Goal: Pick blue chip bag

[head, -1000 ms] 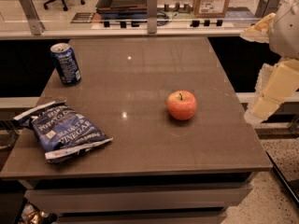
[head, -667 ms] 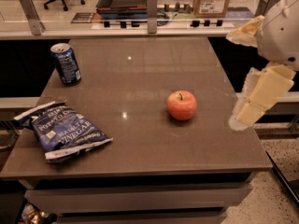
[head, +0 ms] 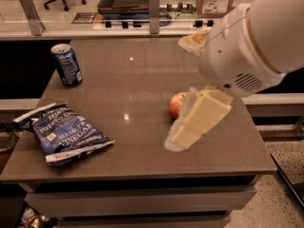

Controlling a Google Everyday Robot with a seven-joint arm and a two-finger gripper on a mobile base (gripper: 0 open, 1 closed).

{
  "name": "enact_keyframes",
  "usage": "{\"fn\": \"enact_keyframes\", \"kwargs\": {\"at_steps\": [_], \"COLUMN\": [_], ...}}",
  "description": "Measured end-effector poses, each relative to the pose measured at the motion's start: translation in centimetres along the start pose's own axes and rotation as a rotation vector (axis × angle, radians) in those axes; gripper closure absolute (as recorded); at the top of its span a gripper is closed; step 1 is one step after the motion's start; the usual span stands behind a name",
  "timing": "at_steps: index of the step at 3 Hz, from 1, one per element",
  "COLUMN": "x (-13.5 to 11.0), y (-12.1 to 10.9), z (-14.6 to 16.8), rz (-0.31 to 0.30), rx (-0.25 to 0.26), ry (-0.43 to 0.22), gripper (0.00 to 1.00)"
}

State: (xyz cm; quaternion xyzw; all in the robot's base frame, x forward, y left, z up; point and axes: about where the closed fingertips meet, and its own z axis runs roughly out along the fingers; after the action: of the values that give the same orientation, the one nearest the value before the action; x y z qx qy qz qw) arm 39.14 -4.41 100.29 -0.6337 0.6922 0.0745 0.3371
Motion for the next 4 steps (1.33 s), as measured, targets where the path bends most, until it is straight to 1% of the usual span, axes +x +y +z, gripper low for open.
{"fn": "enact_keyframes", "kwargs": {"at_steps": [1, 4], "x": [-5.32, -5.34], "y": [0.86, 0.85], "z": [3.13, 3.15], "rz": [-0.037, -0.037], "rx": [0.079, 0.08], "ry": [-0.063, -0.062], "gripper": [0.0, 0.0]}}
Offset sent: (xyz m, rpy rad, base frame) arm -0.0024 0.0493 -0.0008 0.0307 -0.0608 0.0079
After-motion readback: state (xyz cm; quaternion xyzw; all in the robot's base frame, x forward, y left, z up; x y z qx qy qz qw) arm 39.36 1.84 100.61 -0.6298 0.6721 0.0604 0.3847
